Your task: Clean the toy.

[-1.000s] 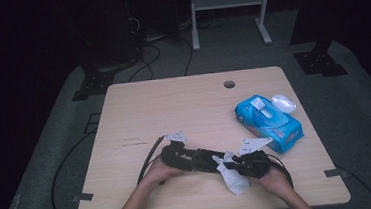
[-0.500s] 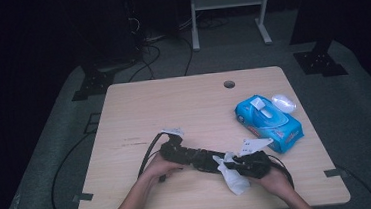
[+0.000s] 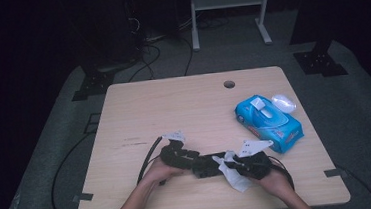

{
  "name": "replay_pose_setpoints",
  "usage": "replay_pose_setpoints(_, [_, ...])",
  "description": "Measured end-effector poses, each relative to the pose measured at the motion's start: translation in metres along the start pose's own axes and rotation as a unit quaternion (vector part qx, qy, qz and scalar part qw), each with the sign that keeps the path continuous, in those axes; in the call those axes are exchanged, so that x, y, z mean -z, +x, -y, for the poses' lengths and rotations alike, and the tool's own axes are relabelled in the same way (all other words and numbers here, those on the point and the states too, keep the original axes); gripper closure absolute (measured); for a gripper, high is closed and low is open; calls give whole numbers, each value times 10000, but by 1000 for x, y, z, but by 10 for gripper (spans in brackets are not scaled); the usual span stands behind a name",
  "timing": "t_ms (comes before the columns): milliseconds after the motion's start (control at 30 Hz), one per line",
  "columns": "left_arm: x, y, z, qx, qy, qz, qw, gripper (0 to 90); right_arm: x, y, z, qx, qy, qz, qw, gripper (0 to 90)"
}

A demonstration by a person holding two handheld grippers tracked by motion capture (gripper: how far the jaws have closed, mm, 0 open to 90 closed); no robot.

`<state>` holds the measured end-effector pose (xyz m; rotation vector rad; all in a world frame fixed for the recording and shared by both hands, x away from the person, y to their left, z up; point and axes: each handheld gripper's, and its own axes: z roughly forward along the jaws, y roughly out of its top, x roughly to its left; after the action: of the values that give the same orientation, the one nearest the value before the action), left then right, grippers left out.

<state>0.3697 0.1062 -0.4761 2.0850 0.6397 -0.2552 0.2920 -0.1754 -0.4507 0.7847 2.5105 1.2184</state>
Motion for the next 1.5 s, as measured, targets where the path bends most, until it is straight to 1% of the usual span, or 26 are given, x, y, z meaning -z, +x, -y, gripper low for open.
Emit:
replay_pose_setpoints(133, [2,-2,2,-20,68,-45,10000,393,0,0,-1,-79,35,-54,9999,847])
replay_pose_setpoints(200, [1,-3,2,-21,83,-77,9999,385,1,-1,-1,-195,41,-159,9997,848])
replay_pose_setpoints(267, [1,-3,3,15,69,-63,10000,379,3,-1,-1,-314,27,-272,9991,848])
replay_pose_setpoints(333, [1,-3,3,24,90,-55,9999,365,3,-1,-1,-335,61,-363,9988,848])
replay_pose_setpoints(400, [-1,-4,3,34,118,-63,9999,354,3,0,0,-333,125,-371,9987,848])
replay_pose_setpoints(533, [-4,-5,3,73,167,-40,9998,323,2,-2,2,-449,99,-442,9980,851])
replay_pose_setpoints(600, [-5,-5,3,89,155,-25,9998,313,2,-1,3,-399,96,-442,9982,853])
replay_pose_setpoints(733, [-6,-4,3,147,131,28,9998,319,3,1,7,-356,-5,-493,9981,857])
replay_pose_setpoints(833, [-8,-5,2,189,189,128,9996,333,3,3,9,-291,-63,-471,9984,859])
replay_pose_setpoints(900, [-9,-5,0,181,250,101,9995,346,3,3,9,-255,-79,-453,9986,859])
replay_pose_setpoints(1000, [-9,-4,0,297,240,149,9992,368,4,5,11,-230,-121,-434,9987,860])
replay_pose_setpoints(1067, [-8,-5,1,243,194,147,9994,373,4,6,12,-223,-142,-397,9989,860])
replay_pose_setpoints(1100, [-8,-6,2,161,150,120,9997,375,5,7,12,-166,-150,-374,9991,859])
replay_pose_setpoints(1200, [-5,-12,3,-106,9,-48,9999,392,6,10,14,-78,-228,-349,9991,860])
replay_pose_setpoints(1233, [-3,-14,3,-221,-69,-152,9996,403,6,11,15,-29,-259,-312,9992,860])
replay_pose_setpoints(1267, [-1,-17,3,-417,-222,-312,9984,426,6,12,15,29,-264,-214,9994,860])
replay_pose_setpoints(1300, [2,-19,3,-605,-358,-353,9969,500,5,13,15,120,-265,-88,9995,860])
replay_pose_setpoints(1333, [2,-22,3,-745,-358,-384,9958,594,5,13,14,166,-253,43,9995,861])
replay_pose_setpoints(1367, [0,-26,2,-906,-326,-465,9943,587,4,13,14,148,-282,87,9995,860])
replay_pose_setpoints(1400, [-1,-30,2,-1010,-314,-526,9930,563,3,12,14,115,-284,94,9995,860])
replay_pose_setpoints(1433, [-2,-30,2,-1013,-309,-522,9930,551,3,12,14,104,-276,103,9995,860])
replay_pose_setpoints(1467, [-2,-29,2,-976,-293,-497,9936,545,3,12,14,111,-282,107,9995,860])
replay_pose_setpoints(1500, [-2,-28,3,-895,-232,-494,9945,521,3,13,14,127,-280,130,9994,860])
